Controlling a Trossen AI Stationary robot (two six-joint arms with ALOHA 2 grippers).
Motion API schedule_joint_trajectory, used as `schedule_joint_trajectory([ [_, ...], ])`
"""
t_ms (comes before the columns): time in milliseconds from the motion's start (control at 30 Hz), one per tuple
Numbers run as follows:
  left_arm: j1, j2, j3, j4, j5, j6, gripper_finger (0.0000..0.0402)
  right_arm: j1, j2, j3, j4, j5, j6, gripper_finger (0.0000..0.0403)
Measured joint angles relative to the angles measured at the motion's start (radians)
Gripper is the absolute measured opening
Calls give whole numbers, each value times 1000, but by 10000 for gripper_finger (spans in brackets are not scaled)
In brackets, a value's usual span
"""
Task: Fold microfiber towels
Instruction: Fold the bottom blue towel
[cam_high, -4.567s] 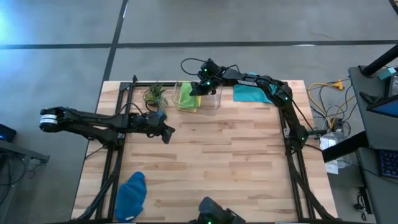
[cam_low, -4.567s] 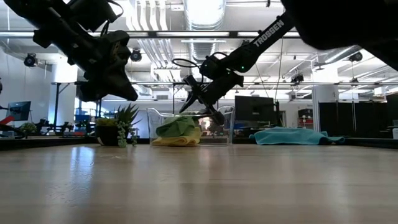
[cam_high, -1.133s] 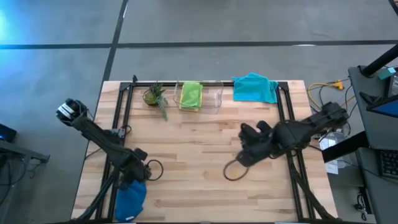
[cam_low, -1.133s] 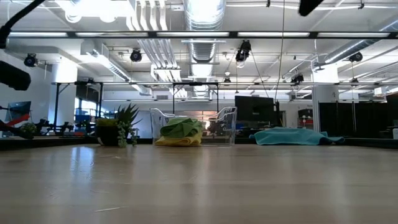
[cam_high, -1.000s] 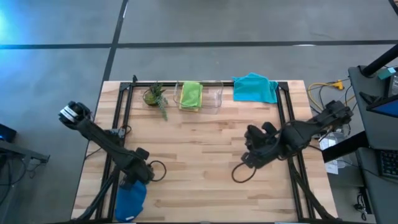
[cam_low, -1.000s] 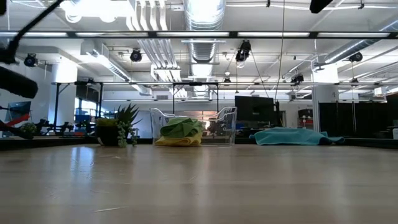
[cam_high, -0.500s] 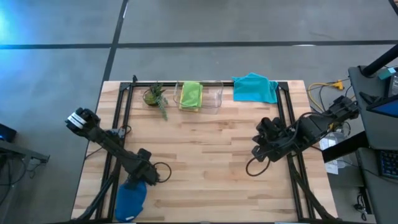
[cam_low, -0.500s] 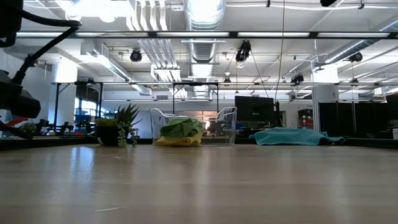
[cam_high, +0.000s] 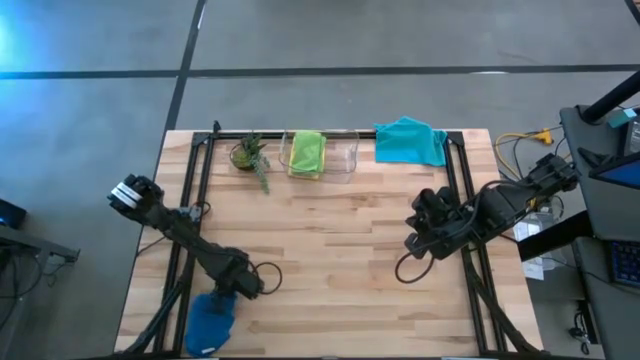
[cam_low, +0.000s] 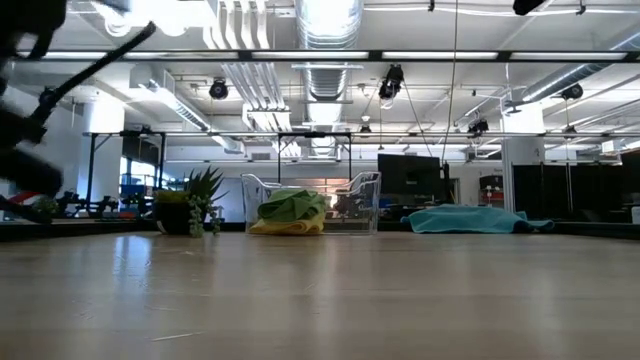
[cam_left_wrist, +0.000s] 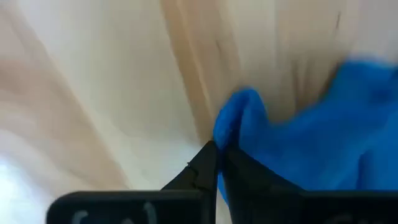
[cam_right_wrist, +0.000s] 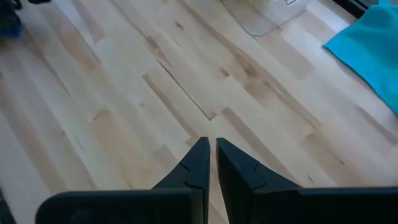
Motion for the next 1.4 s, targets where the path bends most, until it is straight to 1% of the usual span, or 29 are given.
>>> schedule_joint_trajectory([
  [200,152,-164,49,-19,-129,-97,1,4,-1,-28,-3,2,-5,22],
  [367,321,-298,107,0,-230,-126,1,29,-9,-75,4,2,12,22],
  [467,406,-333,150,-8,-246,-122,0,49,-10,-95,4,2,47,22],
  [567,466,-350,196,-4,-270,-125,0,64,-14,-116,36,2,63,22],
  [633,491,-353,240,20,-317,-134,0,73,-15,-132,94,2,37,22],
  [700,510,-354,292,78,-377,-154,0,86,-16,-147,174,2,-16,22],
  [800,541,-354,375,226,-459,-160,0,98,-28,-168,303,8,-91,22],
  [900,572,-335,471,372,-525,-151,0,100,-42,-194,452,57,-158,23],
  [967,587,-312,543,391,-571,-127,0,97,-56,-213,564,90,-205,29],
  [1067,600,-264,657,397,-630,-41,0,78,-73,-233,698,141,-298,51],
  [1167,612,-204,770,400,-651,18,0,61,-74,-235,768,227,-409,87],
  [1400,617,-46,1007,393,-649,92,0,33,-66,-184,793,531,-663,189],
])
